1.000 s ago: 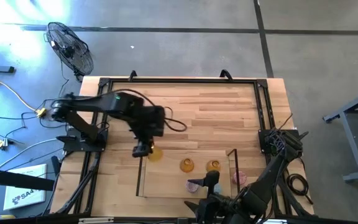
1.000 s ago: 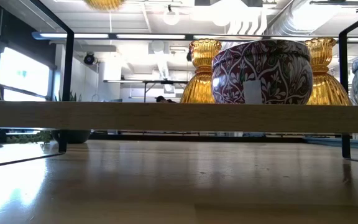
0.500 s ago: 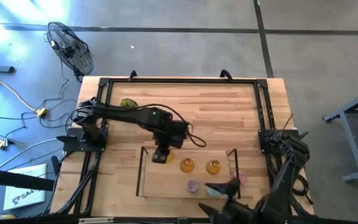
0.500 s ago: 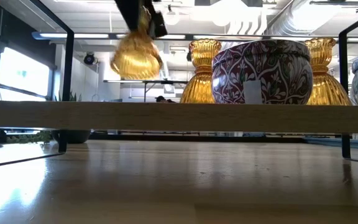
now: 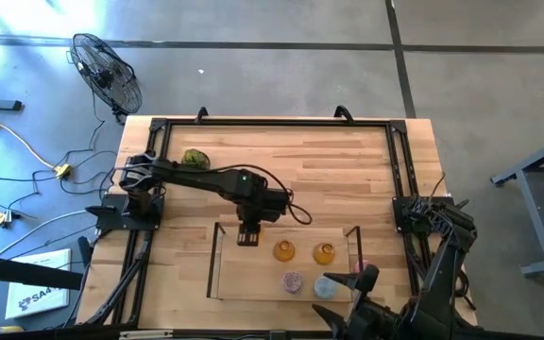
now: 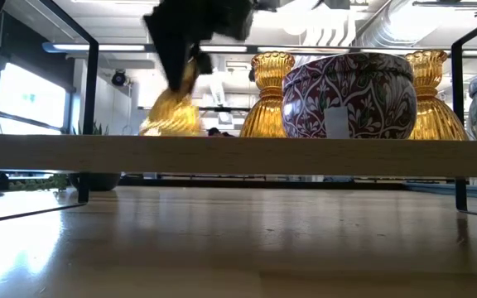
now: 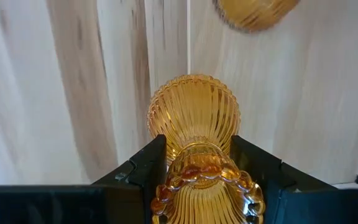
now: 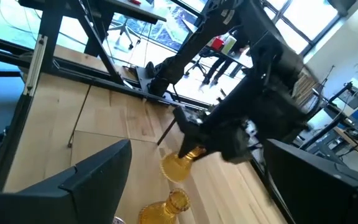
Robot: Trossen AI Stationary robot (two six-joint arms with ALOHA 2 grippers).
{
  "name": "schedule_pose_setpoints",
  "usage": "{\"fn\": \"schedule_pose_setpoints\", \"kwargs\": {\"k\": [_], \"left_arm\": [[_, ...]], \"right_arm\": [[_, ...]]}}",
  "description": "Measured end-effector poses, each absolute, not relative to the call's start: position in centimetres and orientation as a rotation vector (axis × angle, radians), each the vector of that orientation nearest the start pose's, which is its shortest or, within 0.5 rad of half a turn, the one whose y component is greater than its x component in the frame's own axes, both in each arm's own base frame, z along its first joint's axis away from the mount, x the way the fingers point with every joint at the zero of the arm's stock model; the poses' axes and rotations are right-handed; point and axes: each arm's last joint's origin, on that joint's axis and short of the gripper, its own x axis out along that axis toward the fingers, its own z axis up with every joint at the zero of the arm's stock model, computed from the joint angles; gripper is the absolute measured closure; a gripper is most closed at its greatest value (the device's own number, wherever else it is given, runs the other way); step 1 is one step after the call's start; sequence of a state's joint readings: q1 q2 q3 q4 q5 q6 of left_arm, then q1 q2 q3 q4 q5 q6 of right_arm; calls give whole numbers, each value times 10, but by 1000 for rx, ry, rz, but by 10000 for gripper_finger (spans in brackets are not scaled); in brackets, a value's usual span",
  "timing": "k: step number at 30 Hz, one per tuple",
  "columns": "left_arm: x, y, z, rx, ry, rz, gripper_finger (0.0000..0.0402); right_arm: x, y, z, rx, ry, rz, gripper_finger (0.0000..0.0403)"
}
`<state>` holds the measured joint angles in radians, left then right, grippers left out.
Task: Pick & Place candle stick holders
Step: Put the brown vase candle holder on the shelf
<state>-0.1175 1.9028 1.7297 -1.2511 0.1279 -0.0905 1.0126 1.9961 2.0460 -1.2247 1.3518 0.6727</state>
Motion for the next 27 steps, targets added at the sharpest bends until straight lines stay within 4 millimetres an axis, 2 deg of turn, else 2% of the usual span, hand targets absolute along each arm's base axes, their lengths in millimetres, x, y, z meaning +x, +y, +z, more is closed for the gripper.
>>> {"fn": "schedule_pose_setpoints", "kwargs": {"k": [3,9,20,27], "left_arm": [[362,-47,259,-97,1516,-117,250],[363,-49,238,-150,1477,-186,250],[365,-52,235,-172,1462,-207,250],[361,-53,242,-111,1440,-118,250]], "right_arm": [[236,322,348,-437,312,-415,43],[236,322,348,-438,312,-416,43],[237,322,348,-438,314,-418,43],[238,321,347,-438,318,-420,43]]}}
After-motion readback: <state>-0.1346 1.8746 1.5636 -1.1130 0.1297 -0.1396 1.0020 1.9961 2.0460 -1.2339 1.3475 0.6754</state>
